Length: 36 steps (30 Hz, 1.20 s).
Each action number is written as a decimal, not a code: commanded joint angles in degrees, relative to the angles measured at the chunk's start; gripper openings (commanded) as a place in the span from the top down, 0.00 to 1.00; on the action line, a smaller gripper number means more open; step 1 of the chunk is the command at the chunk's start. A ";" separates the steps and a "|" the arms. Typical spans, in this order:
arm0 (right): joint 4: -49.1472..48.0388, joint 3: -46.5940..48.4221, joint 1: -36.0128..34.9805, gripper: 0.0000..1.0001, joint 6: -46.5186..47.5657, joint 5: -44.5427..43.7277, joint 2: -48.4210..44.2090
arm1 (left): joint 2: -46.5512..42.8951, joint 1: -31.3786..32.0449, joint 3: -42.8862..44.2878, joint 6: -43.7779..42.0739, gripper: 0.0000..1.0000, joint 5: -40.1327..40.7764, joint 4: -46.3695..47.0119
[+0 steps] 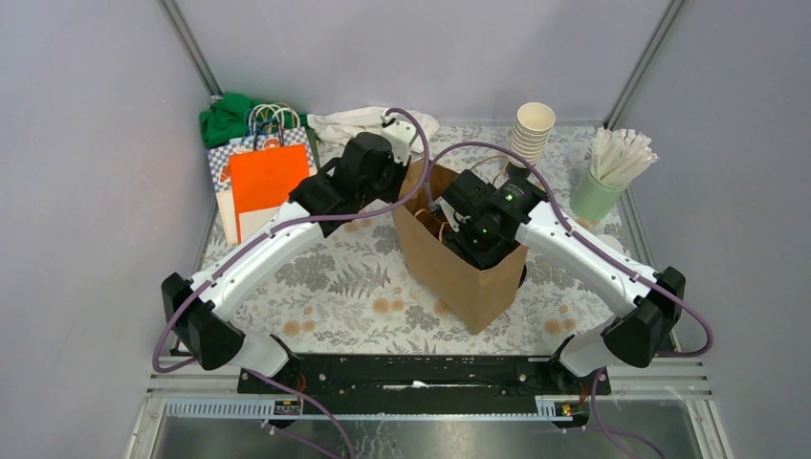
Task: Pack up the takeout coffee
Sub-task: Place the coffee cup on the cup tray.
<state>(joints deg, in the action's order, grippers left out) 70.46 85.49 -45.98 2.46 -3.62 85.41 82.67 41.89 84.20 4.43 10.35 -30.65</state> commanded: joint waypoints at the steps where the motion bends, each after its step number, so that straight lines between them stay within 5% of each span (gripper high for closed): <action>1: 2.67 0.75 0.45 0.74 -0.41 -0.35 -0.09 | -0.47 -0.23 2.17 -1.30 1.00 1.87 0.10; 36: -9.47 -13.68 0.45 0.74 -0.12 2.54 2.20 | -2.29 -0.32 1.81 -3.37 1.00 6.13 0.72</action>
<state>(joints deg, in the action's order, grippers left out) 56.58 74.54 -45.95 1.69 -0.89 86.50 82.65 41.95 85.71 1.74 13.78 -32.08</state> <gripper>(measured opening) 0.766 0.007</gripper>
